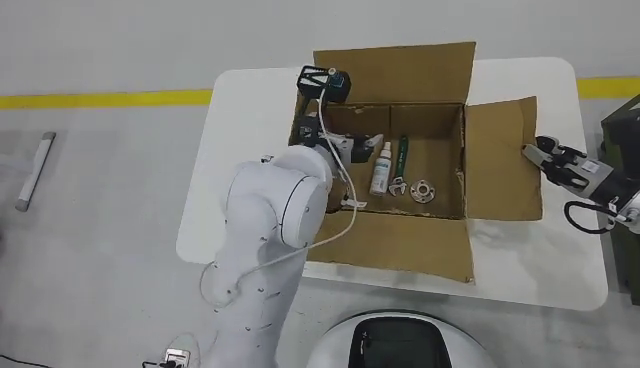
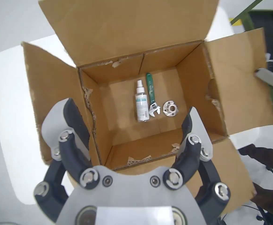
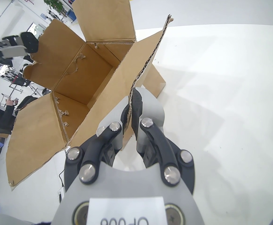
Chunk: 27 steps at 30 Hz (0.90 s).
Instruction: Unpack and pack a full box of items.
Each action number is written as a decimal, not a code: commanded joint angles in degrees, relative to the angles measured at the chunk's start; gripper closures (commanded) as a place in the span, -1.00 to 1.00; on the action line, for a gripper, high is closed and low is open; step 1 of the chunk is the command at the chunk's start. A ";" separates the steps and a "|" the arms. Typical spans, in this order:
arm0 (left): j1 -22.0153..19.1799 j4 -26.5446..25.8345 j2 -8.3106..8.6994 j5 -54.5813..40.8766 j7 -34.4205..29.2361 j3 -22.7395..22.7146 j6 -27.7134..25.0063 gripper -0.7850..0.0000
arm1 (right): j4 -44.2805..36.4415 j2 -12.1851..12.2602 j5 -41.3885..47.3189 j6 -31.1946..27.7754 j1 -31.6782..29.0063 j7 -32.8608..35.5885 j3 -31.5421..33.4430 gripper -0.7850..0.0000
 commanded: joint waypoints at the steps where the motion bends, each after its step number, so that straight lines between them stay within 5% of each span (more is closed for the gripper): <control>1: -0.66 2.99 0.02 1.32 0.91 -0.21 0.13 -1.00 | 0.00 0.00 -0.03 -0.13 -0.06 0.01 -0.07 1.00; 19: -1.01 9.73 0.76 6.13 1.95 -6.16 1.49 -1.00 | 0.19 0.12 -0.37 -0.28 0.03 0.34 -0.19 1.00; 27: -3.81 8.27 -0.68 -3.79 2.36 1.41 -1.21 -1.00 | -0.40 0.19 -0.39 -0.20 0.10 0.55 0.03 1.00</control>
